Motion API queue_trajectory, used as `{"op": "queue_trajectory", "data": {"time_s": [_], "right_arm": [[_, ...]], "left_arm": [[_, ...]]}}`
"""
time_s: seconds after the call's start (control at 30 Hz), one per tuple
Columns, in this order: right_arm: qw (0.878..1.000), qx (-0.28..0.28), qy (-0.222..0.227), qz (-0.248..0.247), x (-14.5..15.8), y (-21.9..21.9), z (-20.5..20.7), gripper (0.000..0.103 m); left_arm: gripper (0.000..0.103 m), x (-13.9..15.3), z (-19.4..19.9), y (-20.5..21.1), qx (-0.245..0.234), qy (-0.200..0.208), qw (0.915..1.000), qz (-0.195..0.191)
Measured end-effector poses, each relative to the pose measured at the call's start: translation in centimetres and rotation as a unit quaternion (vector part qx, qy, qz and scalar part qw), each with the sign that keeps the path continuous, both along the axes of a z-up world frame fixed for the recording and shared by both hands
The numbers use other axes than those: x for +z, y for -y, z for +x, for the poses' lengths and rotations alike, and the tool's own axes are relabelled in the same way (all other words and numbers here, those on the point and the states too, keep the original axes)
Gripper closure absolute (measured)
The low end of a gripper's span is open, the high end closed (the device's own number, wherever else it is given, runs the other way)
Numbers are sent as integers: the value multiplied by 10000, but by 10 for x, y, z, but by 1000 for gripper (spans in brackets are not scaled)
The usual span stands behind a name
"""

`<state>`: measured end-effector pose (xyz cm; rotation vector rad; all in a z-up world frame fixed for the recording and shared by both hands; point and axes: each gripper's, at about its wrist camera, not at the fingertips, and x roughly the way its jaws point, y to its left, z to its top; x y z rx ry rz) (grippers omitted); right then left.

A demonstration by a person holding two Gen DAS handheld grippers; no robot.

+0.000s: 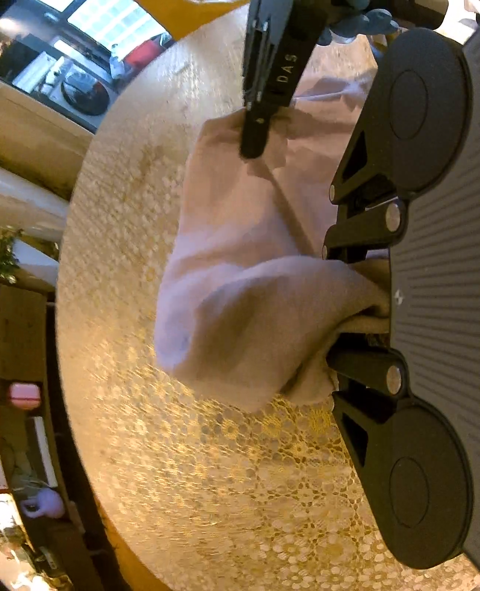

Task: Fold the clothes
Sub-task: 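Lift the sweatshirt with both grippers and carry it over the lace table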

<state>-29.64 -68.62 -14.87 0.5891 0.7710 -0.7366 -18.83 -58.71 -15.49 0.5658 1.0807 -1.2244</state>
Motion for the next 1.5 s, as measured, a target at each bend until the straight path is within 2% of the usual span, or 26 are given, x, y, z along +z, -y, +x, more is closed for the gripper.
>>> {"op": "queue_trajectory", "data": {"time_s": [0.13,0.27,0.33,0.37,0.4,0.47,0.5,0.63,0.7,0.83,0.93,1.0,1.13,1.17,1.2,1.23,1.37,1.5], "right_arm": [[9997,175,-92,135,-12,-9,4,0],[9988,368,-175,265,-21,-17,6,0],[9986,433,-144,281,-9,-25,-1,0],[9987,424,-108,266,-3,-30,-6,0],[9989,412,-39,209,4,-37,-13,0],[9992,386,98,94,18,-49,-27,0],[9992,373,167,36,25,-56,-33,0],[9986,273,456,-17,36,-78,-53,0],[9976,442,542,-4,37,-89,-55,0],[9942,937,524,-45,45,-106,-41,0],[9917,1182,489,-102,60,-106,-16,0],[9897,1343,481,-147,70,-109,3,0],[9859,1624,315,-243,76,-113,50,0],[9853,1671,254,-232,73,-113,62,0],[9849,1706,189,-227,70,-113,72,0],[9844,1740,123,-222,67,-114,83,0],[9835,1788,-217,-184,47,-116,113,0],[9878,1458,-355,-410,37,-107,119,0]], "left_arm": [[89,5,7,-12,-20,-16,9999,-100],[83,11,14,-24,-42,-33,9998,-215],[74,14,17,-31,-52,-41,9996,-272],[64,15,19,-34,-58,-45,9995,-301],[47,17,21,-37,-63,-49,9994,-330],[28,20,24,-43,-74,-58,9992,-387],[26,21,26,-47,-79,-62,9991,-416],[26,34,29,-73,-238,-130,9979,-586],[26,36,20,-89,-557,-72,9962,-664],[26,16,-10,-109,-1162,296,9907,-640],[26,-5,-26,-111,-1308,474,9887,-565],[26,-13,-31,-110,-1211,483,9897,-585],[29,-28,-27,-105,-928,303,9934,-600],[44,-30,-26,-104,-896,289,9939,-582],[63,-32,-25,-103,-864,297,9944,-532],[71,-33,-24,-103,-828,312,9949,-475],[92,-35,-12,-108,-623,197,9964,-533],[97,-25,4,-121,-359,534,9952,-740]]}}
